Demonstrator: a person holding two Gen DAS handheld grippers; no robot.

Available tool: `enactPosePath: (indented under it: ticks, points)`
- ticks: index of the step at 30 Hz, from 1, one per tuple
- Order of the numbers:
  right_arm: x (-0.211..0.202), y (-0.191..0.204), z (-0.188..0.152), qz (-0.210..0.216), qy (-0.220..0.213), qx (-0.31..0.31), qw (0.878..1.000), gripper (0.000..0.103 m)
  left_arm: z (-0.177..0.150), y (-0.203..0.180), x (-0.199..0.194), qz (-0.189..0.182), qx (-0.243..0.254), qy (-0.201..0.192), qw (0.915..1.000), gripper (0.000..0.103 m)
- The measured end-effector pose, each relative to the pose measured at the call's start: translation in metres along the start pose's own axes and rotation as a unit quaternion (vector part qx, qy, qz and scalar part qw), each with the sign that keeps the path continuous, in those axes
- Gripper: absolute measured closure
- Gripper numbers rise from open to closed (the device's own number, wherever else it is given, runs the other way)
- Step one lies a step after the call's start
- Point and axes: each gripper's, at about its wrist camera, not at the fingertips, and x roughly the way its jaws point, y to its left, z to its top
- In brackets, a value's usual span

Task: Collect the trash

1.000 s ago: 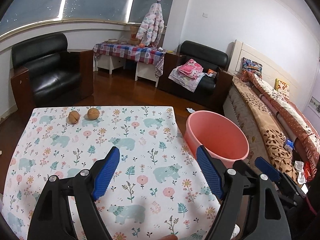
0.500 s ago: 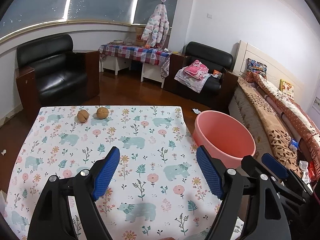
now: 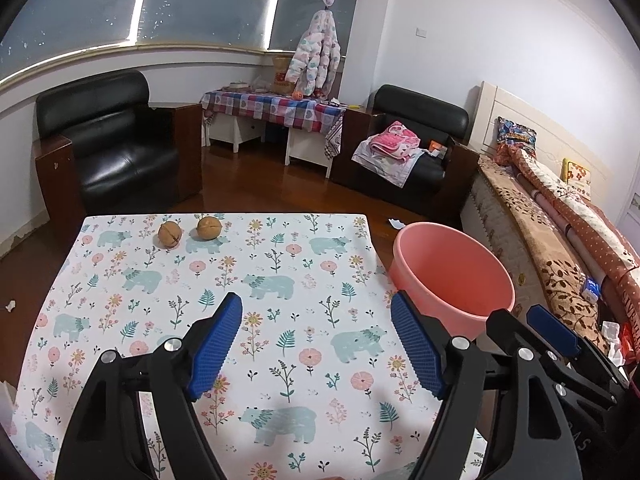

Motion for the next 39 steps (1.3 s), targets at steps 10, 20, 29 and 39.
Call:
enactPosePath:
  ticks: [10,20,29,39]
  points:
    - [0.0035,-0.0009,-0.0006,-0.005,0.002,0.0,1.0,0.032,0.0001,0.0012,0.002,-0.001,0.003,0.003,1.0,0.028]
    - [0.0042,-0.0013,-0.0004,-0.005,0.003,0.0,1.0,0.032,-0.0019,0.0025,0.0042,-0.001,0.002,0.005,1.0,0.028]
    - [0.0045,-0.0031,-0.0016,-0.006,0.002,0.001,1.0,0.032,-0.0056,0.0029,0.0062,-0.001,0.003,0.008,1.0,0.028]
    - [0.0059,-0.007,-0.0059,-0.007,0.004,0.002,1.0,0.032,-0.0082,0.004,0.0076,0.0,0.003,0.01,0.9999,0.028]
